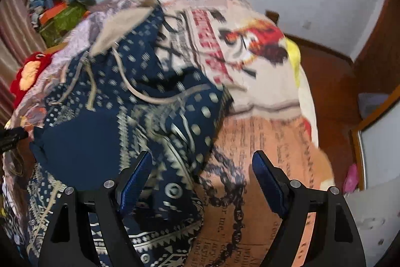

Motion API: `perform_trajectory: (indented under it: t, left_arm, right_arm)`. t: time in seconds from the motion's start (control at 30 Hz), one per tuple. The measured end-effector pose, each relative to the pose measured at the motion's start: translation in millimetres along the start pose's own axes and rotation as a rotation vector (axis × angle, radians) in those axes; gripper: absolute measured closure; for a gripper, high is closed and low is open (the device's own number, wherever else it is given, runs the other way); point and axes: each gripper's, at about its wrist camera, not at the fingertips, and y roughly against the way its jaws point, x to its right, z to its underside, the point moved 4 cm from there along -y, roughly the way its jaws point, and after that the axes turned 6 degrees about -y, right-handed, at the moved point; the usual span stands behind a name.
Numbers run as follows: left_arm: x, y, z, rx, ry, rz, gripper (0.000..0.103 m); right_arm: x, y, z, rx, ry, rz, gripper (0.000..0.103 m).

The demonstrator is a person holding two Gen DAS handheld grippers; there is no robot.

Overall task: Fold large clothes
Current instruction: 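Grasp the navy hoodie hood edge with the left gripper and fold it over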

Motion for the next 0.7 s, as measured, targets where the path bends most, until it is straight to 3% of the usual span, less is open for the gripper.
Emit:
perform_trajectory:
  t: [0.1,0.27,0.37,0.53,0.7]
  left_arm:
    - [10.7,14.8,-31.5,0.052,-0.014,0.023,0.051]
    - [36.6,34.5,-93.1,0.154,-0.024,0.097,0.033]
    - [50.7,34.5,-122.4,0.174,-0.019,0.136,0.03]
    - [55.7,0.3,-162.2,0.115,0.027,0.209,0.03]
    - [56.9,-55.1,-187.0,0.043,0.053,0.199,0.03]
  right_arm:
    - [-11.3,19.7,-22.5,0.06,0.02,-0.029,0.022]
    - [-34.4,32.8,-68.3,0.126,0.019,-0.102,0.021]
    - [-47.4,23.9,-95.5,0.144,0.018,-0.118,0.021]
    - [-62.7,-17.5,-128.8,0.089,-0.031,-0.168,0.021]
    - [-78.9,-78.6,-147.8,0.025,-0.066,-0.194,0.021]
